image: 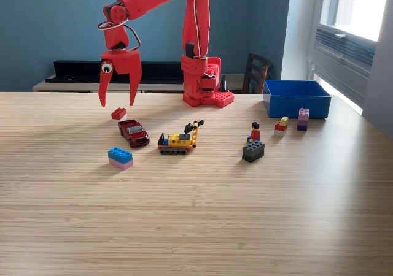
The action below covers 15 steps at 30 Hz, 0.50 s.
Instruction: Grasp a lego block and put it in the bin.
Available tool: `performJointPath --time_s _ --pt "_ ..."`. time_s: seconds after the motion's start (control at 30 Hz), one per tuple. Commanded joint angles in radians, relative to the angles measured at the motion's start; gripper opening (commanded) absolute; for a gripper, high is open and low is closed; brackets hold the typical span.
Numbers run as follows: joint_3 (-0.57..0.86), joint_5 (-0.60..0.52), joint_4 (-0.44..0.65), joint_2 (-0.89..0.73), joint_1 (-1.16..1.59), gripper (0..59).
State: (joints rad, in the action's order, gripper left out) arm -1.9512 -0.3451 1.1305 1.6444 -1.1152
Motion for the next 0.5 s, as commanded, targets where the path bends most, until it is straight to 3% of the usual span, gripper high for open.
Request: performJointPath --time_s 0.03,0.5 --pt "0.074 0.012 -0.032 -0.031 0.000 29.1" --pt "0.034 -0.037 -0.147 -0.080 0.080 28.4"
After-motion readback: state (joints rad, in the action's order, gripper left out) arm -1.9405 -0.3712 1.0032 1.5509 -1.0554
